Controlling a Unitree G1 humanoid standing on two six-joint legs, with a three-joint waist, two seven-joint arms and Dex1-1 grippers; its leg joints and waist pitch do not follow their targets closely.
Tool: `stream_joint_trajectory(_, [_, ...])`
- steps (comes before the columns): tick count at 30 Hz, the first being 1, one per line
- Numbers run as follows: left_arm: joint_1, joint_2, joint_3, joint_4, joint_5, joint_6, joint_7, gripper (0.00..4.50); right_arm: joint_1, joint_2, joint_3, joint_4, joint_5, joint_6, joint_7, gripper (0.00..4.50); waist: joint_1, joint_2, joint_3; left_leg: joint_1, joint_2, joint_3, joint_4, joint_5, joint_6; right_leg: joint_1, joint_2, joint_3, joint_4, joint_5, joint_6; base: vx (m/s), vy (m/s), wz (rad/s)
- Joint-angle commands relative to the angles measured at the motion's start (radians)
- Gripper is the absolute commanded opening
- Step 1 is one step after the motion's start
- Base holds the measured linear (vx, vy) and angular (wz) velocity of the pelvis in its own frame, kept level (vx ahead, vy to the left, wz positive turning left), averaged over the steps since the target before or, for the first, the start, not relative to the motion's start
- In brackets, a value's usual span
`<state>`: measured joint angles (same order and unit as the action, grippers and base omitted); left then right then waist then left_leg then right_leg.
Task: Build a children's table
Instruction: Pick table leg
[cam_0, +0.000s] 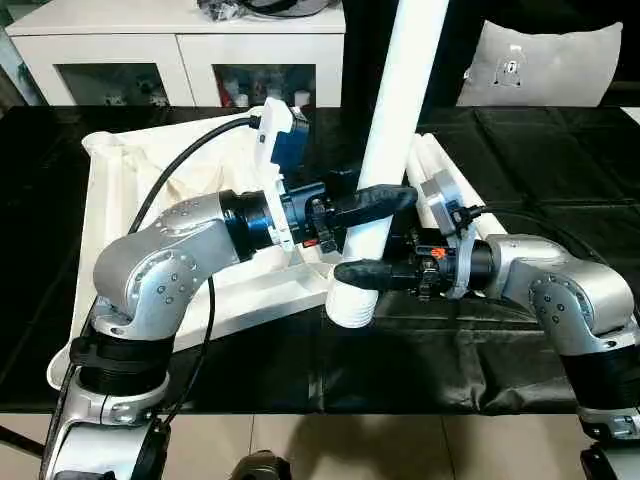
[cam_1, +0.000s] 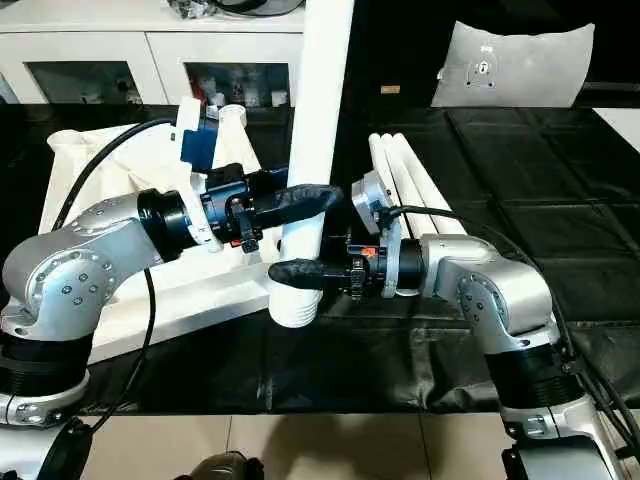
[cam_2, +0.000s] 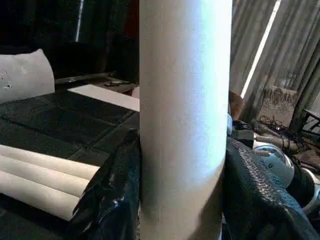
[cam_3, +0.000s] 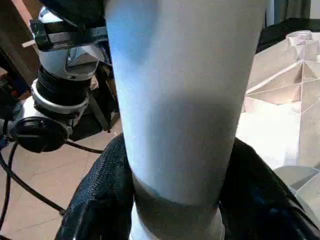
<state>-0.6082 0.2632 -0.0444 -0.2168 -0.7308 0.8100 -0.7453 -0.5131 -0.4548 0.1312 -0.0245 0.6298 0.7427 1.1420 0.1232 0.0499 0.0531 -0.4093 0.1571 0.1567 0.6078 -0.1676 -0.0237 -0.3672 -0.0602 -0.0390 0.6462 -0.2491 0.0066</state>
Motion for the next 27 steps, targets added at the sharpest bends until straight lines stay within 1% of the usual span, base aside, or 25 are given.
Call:
stream_joint_trajectory(1, [-0.025,-0.002,-0.018,-0.019,-0.012,-0.01,-0.027,1.86,-0.013,-0.005,0.023,0.005,-0.007,0.011,0.007,1.91,0.001,-0.02,-0.073,0.027,0.062,-0.015,-0.056,-0.064,0.048,0.035,-0.081,0.039,-0.07,0.022,-0.244,0.0,0.0,0.0])
stream_joint_trajectory(2, [-0.026,-0.001,-0.018,-0.018,-0.013,-0.01,-0.029,1.86,-0.013,-0.005,0.023,0.007,-0.012,0.007,0.003,1.91,0.002,-0.018,-0.072,0.027,0.062,-0.016,-0.056,-0.065,0.047,0.035,-0.081,0.039,-0.07,0.02,-0.245,0.0,0.0,0.0])
stream_joint_trajectory(3, [-0.026,0.0,-0.019,-0.017,-0.012,-0.01,-0.029,1.86,-0.014,-0.004,0.023,0.008,-0.015,0.006,0.0,2.26,0.001,-0.018,-0.072,0.027,0.062,-0.016,-0.056,-0.067,0.046,0.035,-0.081,0.039,-0.07,0.017,-0.245,0.0,0.0,0.0])
stream_joint_trajectory(4, [-0.027,0.0,-0.019,-0.017,-0.012,-0.01,-0.029,1.86,-0.014,-0.004,0.023,0.009,-0.015,0.006,-0.001,2.26,0.001,-0.019,-0.073,0.028,0.062,-0.015,-0.056,-0.068,0.045,0.035,-0.08,0.039,-0.07,0.015,-0.245,0.0,0.0,0.0])
stream_joint_trajectory(6, [-0.026,0.004,-0.022,-0.018,-0.012,-0.01,-0.034,1.86,-0.015,-0.002,0.023,0.011,-0.019,0.004,-0.005,2.63,0.001,-0.019,-0.073,0.028,0.061,-0.016,-0.056,-0.066,0.045,0.035,-0.08,0.039,-0.069,0.017,-0.245,0.0,0.0,0.0])
stream_joint_trajectory(7, [-0.025,0.007,-0.023,-0.019,-0.013,-0.008,-0.038,1.86,-0.015,0.0,0.022,0.014,-0.021,0.001,-0.009,2.66,0.001,-0.018,-0.073,0.028,0.062,-0.016,-0.056,-0.063,0.046,0.035,-0.08,0.039,-0.069,0.022,-0.246,0.0,0.0,0.0])
stream_joint_trajectory(8, [-0.025,0.008,-0.024,-0.021,-0.014,-0.007,-0.041,1.86,-0.015,0.001,0.022,0.015,-0.023,0.0,-0.011,2.8,0.001,-0.018,-0.073,0.028,0.062,-0.015,-0.056,-0.066,0.045,0.034,-0.081,0.039,-0.07,0.021,-0.248,0.0,0.0,0.0])
stream_joint_trajectory(11, [-0.022,0.012,-0.026,-0.026,-0.018,-0.005,-0.048,1.86,-0.015,0.001,0.022,0.017,-0.025,0.0,-0.014,2.85,0.001,-0.018,-0.073,0.029,0.062,-0.016,-0.056,-0.073,0.042,0.034,-0.08,0.039,-0.069,0.017,-0.249,0.0,0.0,0.0])
stream_joint_trajectory(12, [-0.022,0.013,-0.027,-0.027,-0.018,-0.004,-0.051,1.86,-0.016,0.001,0.021,0.017,-0.025,0.0,-0.014,2.85,0.001,-0.016,-0.073,0.029,0.062,-0.016,-0.056,-0.074,0.041,0.034,-0.081,0.039,-0.069,0.017,-0.248,0.0,0.0,0.0])
stream_joint_trajectory(13, [-0.02,0.016,-0.03,-0.029,-0.019,-0.004,-0.056,1.86,-0.017,0.0,0.02,0.019,-0.024,0.002,-0.013,2.88,0.001,-0.017,-0.073,0.028,0.062,-0.016,-0.057,-0.072,0.041,0.035,-0.08,0.039,-0.069,0.019,-0.248,0.0,0.0,0.0])
stream_joint_trajectory(14, [-0.02,0.017,-0.03,-0.03,-0.019,-0.003,-0.057,1.86,-0.017,0.0,0.019,0.019,-0.023,0.004,-0.012,2.88,0.001,-0.015,-0.073,0.028,0.062,-0.016,-0.057,-0.073,0.04,0.035,-0.081,0.039,-0.069,0.018,-0.248,0.0,0.0,0.0])
stream_joint_trajectory(16, [-0.018,0.019,-0.031,-0.031,-0.02,-0.003,-0.06,1.86,-0.018,-0.002,0.016,0.02,-0.017,0.01,-0.008,2.88,0.001,-0.015,-0.074,0.029,0.062,-0.016,-0.056,-0.073,0.04,0.035,-0.081,0.039,-0.069,0.022,-0.248,0.0,0.0,0.0])
stream_joint_trajectory(17, [-0.018,0.019,-0.03,-0.031,-0.021,-0.003,-0.059,1.86,-0.017,-0.006,0.017,0.013,-0.007,0.023,0.0,2.88,0.001,-0.018,-0.074,0.028,0.062,-0.016,-0.056,-0.069,0.041,0.035,-0.08,0.039,-0.068,0.029,-0.25,0.0,0.0,0.0])
stream_joint_trajectory(19, [-0.018,0.019,-0.03,-0.03,-0.021,-0.003,-0.06,1.86,-0.014,-0.007,0.02,0.008,-0.003,0.029,0.004,2.6,0.001,-0.017,-0.074,0.028,0.062,-0.016,-0.056,-0.066,0.044,0.036,-0.081,0.039,-0.067,0.034,-0.252,0.0,0.0,0.0])
stream_joint_trajectory(20, [-0.019,0.018,-0.03,-0.03,-0.022,-0.004,-0.061,1.86,-0.013,-0.008,0.022,0.006,-0.002,0.032,0.006,2.6,0.002,-0.017,-0.074,0.028,0.061,-0.015,-0.055,-0.064,0.046,0.036,-0.081,0.039,-0.068,0.037,-0.252,0.0,0.0,0.0])
stream_joint_trajectory(24, [-0.022,0.017,-0.031,-0.03,-0.023,-0.005,-0.064,1.86,-0.009,-0.007,0.028,0.008,-0.004,0.034,0.007,2.2,0.002,-0.017,-0.074,0.028,0.062,-0.016,-0.055,-0.065,0.047,0.036,-0.081,0.039,-0.067,0.032,-0.252,0.0,0.0,0.0])
stream_joint_trajectory(27, [-0.024,0.015,-0.032,-0.026,-0.02,-0.006,-0.067,1.86,-0.009,-0.005,0.032,0.014,-0.008,0.032,0.004,2.04,0.002,-0.016,-0.073,0.028,0.063,-0.016,-0.055,-0.07,0.043,0.035,-0.081,0.039,-0.068,0.024,-0.251,0.0,0.0,0.0])
